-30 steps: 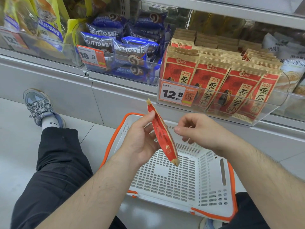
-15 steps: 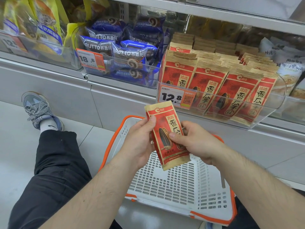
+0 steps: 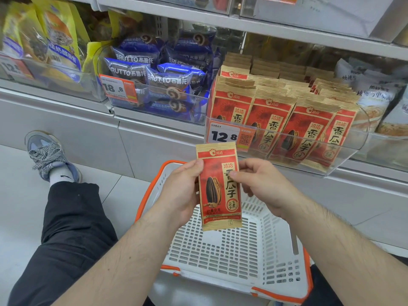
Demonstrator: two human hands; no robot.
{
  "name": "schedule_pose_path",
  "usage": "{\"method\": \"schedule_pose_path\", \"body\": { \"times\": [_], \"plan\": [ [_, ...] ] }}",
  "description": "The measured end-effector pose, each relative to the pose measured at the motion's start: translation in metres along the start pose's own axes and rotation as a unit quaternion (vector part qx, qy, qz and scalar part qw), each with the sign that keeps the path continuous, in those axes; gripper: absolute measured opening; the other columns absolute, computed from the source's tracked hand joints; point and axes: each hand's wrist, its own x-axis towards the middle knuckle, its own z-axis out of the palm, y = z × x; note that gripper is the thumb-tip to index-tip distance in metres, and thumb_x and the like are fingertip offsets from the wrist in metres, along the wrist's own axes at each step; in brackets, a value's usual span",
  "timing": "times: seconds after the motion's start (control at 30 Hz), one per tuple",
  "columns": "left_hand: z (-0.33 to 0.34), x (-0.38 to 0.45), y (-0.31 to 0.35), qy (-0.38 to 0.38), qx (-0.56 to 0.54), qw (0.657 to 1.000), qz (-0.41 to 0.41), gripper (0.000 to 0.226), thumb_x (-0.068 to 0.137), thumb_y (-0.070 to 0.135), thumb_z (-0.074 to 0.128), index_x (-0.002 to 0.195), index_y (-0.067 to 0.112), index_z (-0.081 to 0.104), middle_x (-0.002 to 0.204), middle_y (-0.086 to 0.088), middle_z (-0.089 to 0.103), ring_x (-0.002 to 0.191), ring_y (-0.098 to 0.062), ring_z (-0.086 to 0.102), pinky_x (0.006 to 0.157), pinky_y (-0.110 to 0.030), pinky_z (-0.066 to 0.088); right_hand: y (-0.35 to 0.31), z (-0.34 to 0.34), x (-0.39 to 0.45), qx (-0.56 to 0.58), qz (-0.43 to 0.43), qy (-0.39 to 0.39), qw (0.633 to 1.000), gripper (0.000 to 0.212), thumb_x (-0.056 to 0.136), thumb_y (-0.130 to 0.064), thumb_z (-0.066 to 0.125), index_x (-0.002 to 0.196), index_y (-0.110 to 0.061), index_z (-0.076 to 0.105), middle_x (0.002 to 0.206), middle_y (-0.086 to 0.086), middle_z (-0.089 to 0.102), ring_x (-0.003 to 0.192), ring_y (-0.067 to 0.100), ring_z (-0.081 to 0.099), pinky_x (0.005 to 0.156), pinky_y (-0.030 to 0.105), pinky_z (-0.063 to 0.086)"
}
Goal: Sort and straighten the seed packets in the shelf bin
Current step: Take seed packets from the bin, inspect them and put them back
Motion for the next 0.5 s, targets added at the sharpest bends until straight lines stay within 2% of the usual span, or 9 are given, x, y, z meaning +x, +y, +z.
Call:
{"method": "schedule_pose_path", "body": {
  "times": [0.1, 0.17, 0.23, 0.3, 0.4, 0.5],
  "plan": [
    [0.005, 0.000, 0.007, -0.022, 0.016, 1.000, 0.003, 0.036, 0.107, 0.031, 0.042, 0.113, 0.013, 0.072, 0.104, -0.014, 0.076, 0.097, -0.030, 0.074, 0.094, -0.050, 0.055, -0.002, -0.001, -0.002, 0.009, -0.010, -0.005, 1.000, 0.011, 0.098, -0.017, 0.060, 0.102, -0.009, 0.067, 0.073, -0.001, 0.068, 0.051, 0.007, 0.051, 0.051, 0.023, 0.041],
    [0.010, 0.002, 0.018, -0.040, 0.020, 0.999, 0.014, 0.034, 0.106, 0.028, 0.044, 0.116, 0.009, 0.071, 0.104, -0.016, 0.076, 0.094, -0.031, 0.074, 0.083, -0.045, 0.060, -0.008, -0.004, -0.004, 0.015, -0.015, -0.002, 1.000, 0.012, 0.099, -0.016, 0.058, 0.101, -0.007, 0.065, 0.074, 0.005, 0.068, 0.050, 0.010, 0.052, 0.050, 0.024, 0.042],
    [0.015, 0.004, 0.033, -0.053, 0.013, 0.998, 0.032, 0.030, 0.105, 0.023, 0.048, 0.113, 0.005, 0.071, 0.099, -0.018, 0.076, 0.083, -0.029, 0.075, 0.066, -0.037, 0.062, -0.016, -0.010, -0.004, 0.047, -0.019, 0.003, 0.999, 0.011, 0.100, -0.014, 0.056, 0.099, -0.005, 0.063, 0.074, 0.010, 0.066, 0.049, 0.012, 0.051, 0.048, 0.025, 0.042],
    [0.020, 0.008, 0.050, -0.056, 0.016, 0.997, 0.057, 0.027, 0.103, 0.023, 0.052, 0.109, 0.005, 0.072, 0.094, -0.014, 0.077, 0.076, -0.023, 0.074, 0.060, -0.032, 0.059, -0.026, -0.015, -0.005, 0.091, -0.026, 0.012, 0.995, 0.011, 0.100, -0.013, 0.055, 0.099, -0.003, 0.061, 0.072, 0.012, 0.065, 0.049, 0.015, 0.050, 0.049, 0.027, 0.041],
    [0.027, 0.019, 0.080, -0.020, 0.018, 0.994, 0.105, 0.020, 0.101, 0.023, 0.056, 0.101, 0.011, 0.072, 0.090, -0.002, 0.076, 0.076, -0.014, 0.068, 0.064, -0.030, 0.056, -0.039, -0.022, -0.010, 0.159, -0.043, 0.041, 0.986, 0.010, 0.100, -0.012, 0.055, 0.099, -0.005, 0.061, 0.074, 0.014, 0.067, 0.049, 0.018, 0.051, 0.049, 0.028, 0.043],
    [0.030, 0.040, 0.111, 0.036, 0.032, 0.981, 0.190, 0.015, 0.100, 0.013, 0.055, 0.095, 0.017, 0.068, 0.090, 0.001, 0.073, 0.075, -0.011, 0.063, 0.065, -0.026, 0.054, -0.054, -0.032, -0.013, 0.219, -0.071, 0.088, 0.969, 0.008, 0.100, -0.012, 0.054, 0.094, -0.010, 0.059, 0.075, 0.013, 0.069, 0.050, 0.018, 0.052, 0.050, 0.029, 0.044]
  ]
}}
